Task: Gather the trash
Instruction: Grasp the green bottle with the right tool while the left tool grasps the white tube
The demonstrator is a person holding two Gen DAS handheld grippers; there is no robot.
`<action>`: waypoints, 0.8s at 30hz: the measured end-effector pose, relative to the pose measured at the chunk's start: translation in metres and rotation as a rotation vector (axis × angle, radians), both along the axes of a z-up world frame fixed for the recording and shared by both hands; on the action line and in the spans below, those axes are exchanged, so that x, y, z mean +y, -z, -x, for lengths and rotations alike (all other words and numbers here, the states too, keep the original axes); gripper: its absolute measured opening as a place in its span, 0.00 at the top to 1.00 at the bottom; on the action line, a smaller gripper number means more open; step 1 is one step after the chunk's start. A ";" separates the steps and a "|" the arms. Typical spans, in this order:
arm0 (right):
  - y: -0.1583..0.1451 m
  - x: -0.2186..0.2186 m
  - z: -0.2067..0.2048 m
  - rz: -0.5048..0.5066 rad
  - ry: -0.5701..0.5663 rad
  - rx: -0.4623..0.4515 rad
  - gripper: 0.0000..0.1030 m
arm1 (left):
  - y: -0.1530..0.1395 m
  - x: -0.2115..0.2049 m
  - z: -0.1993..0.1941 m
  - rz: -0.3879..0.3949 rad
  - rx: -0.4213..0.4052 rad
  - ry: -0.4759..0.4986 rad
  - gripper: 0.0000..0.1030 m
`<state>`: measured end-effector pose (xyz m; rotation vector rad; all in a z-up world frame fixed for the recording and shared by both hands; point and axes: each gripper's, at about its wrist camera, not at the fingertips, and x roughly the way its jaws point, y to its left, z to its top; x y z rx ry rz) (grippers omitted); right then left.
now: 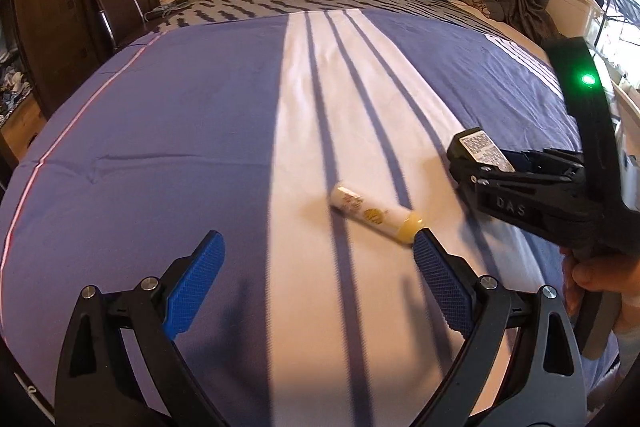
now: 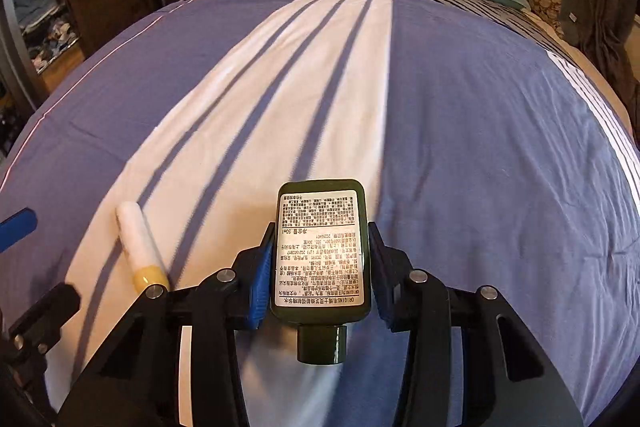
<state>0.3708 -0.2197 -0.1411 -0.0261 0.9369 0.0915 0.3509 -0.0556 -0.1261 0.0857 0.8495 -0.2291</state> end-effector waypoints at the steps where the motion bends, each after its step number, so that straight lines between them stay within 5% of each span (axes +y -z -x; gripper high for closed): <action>1: -0.001 -0.006 0.004 0.003 0.013 -0.002 0.58 | 0.002 -0.005 -0.003 0.004 0.007 0.007 0.12; 5: -0.005 -0.032 0.027 0.014 0.058 -0.027 0.58 | 0.015 -0.029 -0.024 0.030 0.042 0.030 0.16; 13: -0.019 -0.063 0.074 -0.036 0.112 -0.099 0.58 | 0.030 -0.046 -0.045 0.035 0.087 0.026 0.66; 19: -0.029 -0.066 0.097 -0.062 0.128 -0.129 0.58 | 0.030 -0.042 -0.029 0.026 0.075 0.047 0.81; 24: -0.035 -0.056 0.122 -0.081 0.123 -0.137 0.58 | 0.028 -0.040 0.021 0.014 0.051 0.071 0.82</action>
